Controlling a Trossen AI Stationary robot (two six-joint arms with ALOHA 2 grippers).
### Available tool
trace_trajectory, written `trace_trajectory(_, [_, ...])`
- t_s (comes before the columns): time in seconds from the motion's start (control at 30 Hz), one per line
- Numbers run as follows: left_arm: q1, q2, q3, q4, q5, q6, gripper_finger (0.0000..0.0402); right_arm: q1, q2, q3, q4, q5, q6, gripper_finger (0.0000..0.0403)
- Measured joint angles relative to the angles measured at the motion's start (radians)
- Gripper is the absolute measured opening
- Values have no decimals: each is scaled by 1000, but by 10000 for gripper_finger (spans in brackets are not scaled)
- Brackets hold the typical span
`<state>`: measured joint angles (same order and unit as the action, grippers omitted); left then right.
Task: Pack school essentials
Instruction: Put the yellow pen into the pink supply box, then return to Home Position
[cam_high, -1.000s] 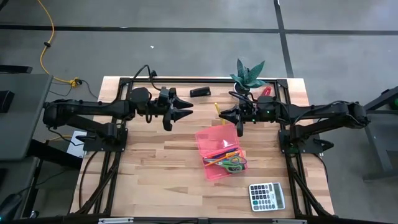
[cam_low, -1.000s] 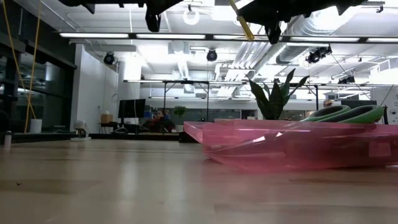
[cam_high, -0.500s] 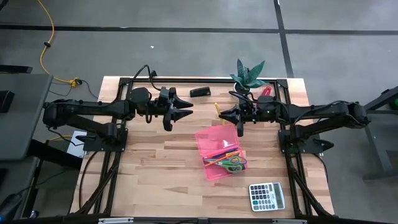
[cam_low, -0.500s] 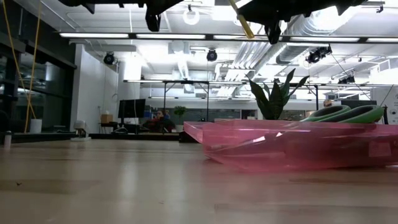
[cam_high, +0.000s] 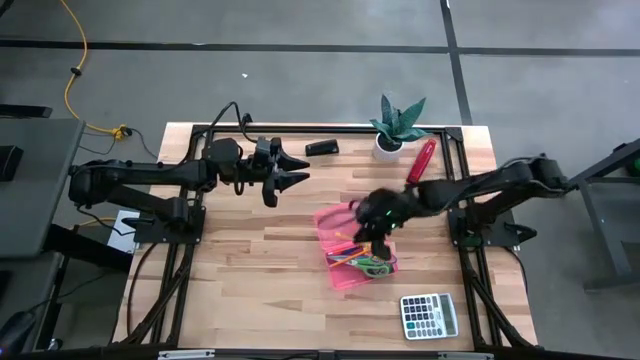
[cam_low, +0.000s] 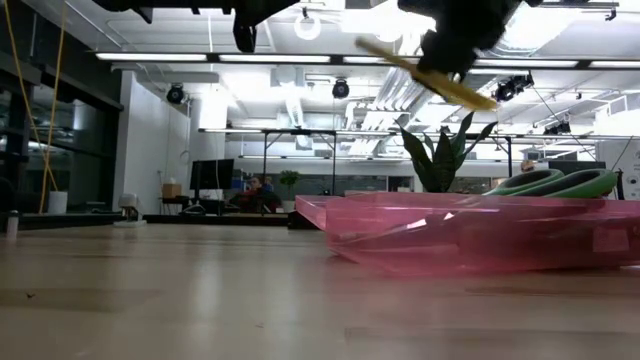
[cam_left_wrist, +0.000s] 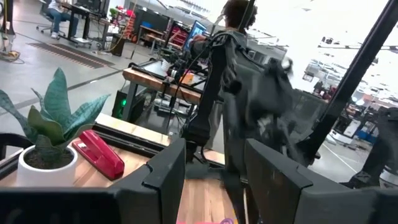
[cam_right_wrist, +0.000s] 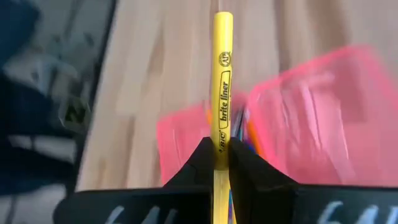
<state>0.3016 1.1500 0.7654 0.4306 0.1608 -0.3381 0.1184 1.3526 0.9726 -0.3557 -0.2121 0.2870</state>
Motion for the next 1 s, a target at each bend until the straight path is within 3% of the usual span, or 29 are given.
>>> trace_trajectory(0.33, [0, 0, 0, -4, 0, -18, 152, 46, 260, 167, -350, 59, -218, 0])
trace_trajectory(0.63, [0, 0, 0, -8, 1, -18, 152, 46, 396, 226, -413, 29, -312, 7])
trace_trajectory(0.83, [0, 0, 0, -8, 1, -15, 152, 46, 402, 226, -412, 71, -322, 48])
trace_trajectory(1.0, [0, 0, 0, -8, 1, -6, 152, 46, 402, 226, -410, 81, -340, 109])
